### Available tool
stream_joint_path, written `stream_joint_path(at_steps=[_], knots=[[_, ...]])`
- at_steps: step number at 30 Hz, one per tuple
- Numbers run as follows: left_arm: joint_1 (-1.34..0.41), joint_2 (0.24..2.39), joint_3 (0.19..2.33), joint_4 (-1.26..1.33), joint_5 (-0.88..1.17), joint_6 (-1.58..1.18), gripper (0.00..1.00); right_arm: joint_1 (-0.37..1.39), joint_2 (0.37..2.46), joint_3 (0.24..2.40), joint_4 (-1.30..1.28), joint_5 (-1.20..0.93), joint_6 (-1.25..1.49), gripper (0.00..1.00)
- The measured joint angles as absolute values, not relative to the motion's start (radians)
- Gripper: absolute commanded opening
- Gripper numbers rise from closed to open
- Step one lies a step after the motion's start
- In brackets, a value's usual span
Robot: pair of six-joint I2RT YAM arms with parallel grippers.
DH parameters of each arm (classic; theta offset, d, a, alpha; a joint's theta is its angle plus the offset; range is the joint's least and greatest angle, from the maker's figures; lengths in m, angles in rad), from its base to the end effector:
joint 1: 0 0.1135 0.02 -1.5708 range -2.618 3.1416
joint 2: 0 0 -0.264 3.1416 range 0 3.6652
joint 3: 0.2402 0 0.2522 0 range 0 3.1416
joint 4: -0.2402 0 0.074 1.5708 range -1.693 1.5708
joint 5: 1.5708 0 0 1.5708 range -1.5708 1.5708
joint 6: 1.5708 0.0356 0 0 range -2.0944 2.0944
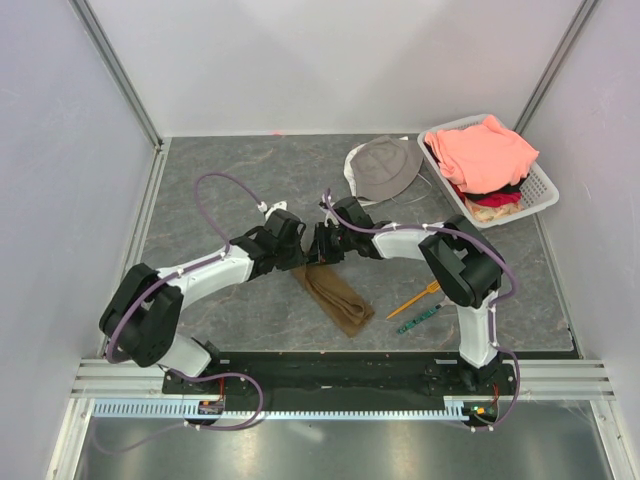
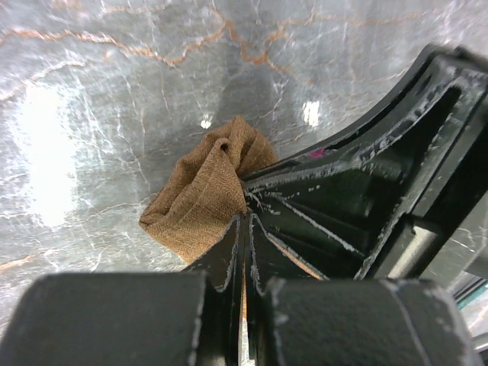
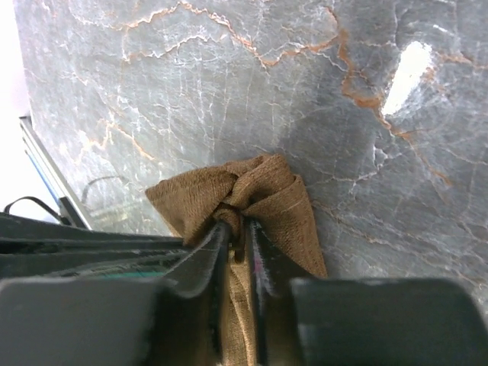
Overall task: Fold the napkin into a case and place the utensils inside
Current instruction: Stuff the top corner of the smaller-rectangle-folded napkin into the folded napkin.
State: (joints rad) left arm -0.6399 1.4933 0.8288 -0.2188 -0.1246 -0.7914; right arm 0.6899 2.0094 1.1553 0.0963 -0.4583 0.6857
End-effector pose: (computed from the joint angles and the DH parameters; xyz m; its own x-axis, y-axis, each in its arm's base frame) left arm 0.2423 -0.1749 0.1884 -0.8122 -0.2753 -0.5144 -0.0690 0.9208 -0.3839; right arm 0.3102 0.2764 0.1344 -0.9287 -0.0301 -0.3696 -0.2979 0.6541 0.6953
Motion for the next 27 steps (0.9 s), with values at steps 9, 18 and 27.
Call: stream_joint_path(at_steps=[9, 18, 27], knots=[[-0.631, 1.463, 0.815, -0.214, -0.127, -0.792, 0.02, 0.659, 1.924, 1.138, 0.043, -0.474, 0.66, 0.41], [-0.63, 1.45, 0.808, -0.215, -0.127, -0.792, 0.02, 0.657, 1.895, 1.119, 0.038, -0.493, 0.658, 0.33], [-0.63, 1.439, 0.799, -0.207, -0.121, -0.793, 0.02, 0.673, 1.916, 1.109, 0.09, -0.512, 0.686, 0.02]])
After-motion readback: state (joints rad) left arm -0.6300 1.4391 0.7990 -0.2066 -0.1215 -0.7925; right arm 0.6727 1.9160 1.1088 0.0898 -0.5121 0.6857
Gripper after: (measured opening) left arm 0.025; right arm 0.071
